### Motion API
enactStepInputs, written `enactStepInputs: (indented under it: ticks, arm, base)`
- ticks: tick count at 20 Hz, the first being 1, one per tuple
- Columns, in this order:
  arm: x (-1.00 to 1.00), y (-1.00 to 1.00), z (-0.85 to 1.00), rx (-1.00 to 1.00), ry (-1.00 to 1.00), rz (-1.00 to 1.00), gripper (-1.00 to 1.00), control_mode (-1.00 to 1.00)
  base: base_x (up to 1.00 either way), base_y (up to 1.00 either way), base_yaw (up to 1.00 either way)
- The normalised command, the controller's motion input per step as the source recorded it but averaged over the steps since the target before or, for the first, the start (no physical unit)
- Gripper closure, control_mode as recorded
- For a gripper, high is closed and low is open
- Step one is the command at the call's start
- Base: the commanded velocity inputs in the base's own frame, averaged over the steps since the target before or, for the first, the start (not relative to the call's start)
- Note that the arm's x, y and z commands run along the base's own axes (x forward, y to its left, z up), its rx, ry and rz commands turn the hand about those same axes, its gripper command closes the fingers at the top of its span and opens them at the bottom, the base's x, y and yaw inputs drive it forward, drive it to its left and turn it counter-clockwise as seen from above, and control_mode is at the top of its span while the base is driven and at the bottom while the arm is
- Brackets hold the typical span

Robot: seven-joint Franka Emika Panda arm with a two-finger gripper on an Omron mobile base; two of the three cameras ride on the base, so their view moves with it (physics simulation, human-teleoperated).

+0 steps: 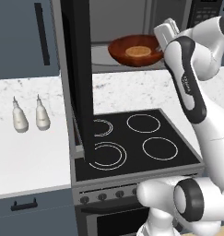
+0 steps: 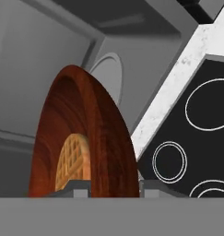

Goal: Open the microwave, place the bowl with waffle inside the microwave, then close the microwave door and turn it on.

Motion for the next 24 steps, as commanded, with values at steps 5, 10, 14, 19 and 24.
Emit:
enactStepInputs:
  ticks: [5,10,14,19,24]
  arm:
    - [0.71,0.0,0.0,0.12,0.0,-0.08,1.0,-1.0]
    - [0.85,0.07,0.0,0.07,0.0,-0.09,1.0,-1.0]
    - [0.74,0.29,-0.03,0.01,0.02,-0.05,1.0,-1.0]
    - [0.48,0.25,-0.05,0.0,0.05,0.0,1.0,-1.0]
    - [0.27,0.0,-0.06,0.0,0.03,0.0,1.0,-1.0]
  base:
    - [0.0,0.0,0.0]
    - [0.0,0.0,0.0]
    - [0.0,0.0,0.0]
    - [0.0,0.0,0.0]
    - [0.0,0.0,0.0]
